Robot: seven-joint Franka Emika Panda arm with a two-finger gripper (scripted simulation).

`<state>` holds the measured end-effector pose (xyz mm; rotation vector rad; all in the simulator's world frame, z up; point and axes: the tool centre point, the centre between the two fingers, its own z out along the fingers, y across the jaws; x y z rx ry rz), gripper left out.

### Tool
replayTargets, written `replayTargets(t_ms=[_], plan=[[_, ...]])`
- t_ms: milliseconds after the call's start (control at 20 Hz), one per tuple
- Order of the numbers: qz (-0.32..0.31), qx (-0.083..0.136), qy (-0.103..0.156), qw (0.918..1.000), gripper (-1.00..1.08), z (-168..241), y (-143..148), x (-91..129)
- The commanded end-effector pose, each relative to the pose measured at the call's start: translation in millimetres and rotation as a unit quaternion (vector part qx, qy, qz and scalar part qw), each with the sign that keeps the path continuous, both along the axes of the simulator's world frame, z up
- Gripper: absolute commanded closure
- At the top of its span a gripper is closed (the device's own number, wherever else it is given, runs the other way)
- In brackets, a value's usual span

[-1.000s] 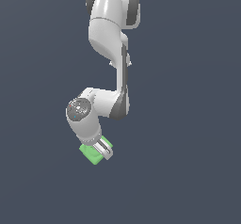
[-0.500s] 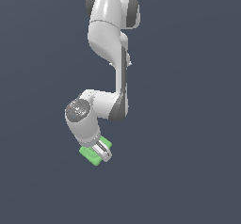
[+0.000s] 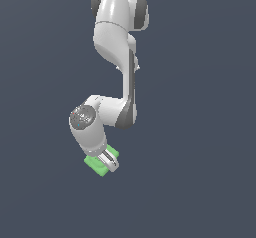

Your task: Pick up the object and move it to a goal position.

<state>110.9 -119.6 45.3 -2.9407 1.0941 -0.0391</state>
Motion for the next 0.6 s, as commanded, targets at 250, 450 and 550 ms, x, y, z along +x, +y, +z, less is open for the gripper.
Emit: replayTargets(t_ms=[250,450,550], plan=[[0.0,0.0,0.0,1.0,1.08,0,6,-4],[0.0,0.0,0.001,1.0,1.08,1,15,-11],[0.0,0.0,0.001,1.0,1.08,2,21,-16]])
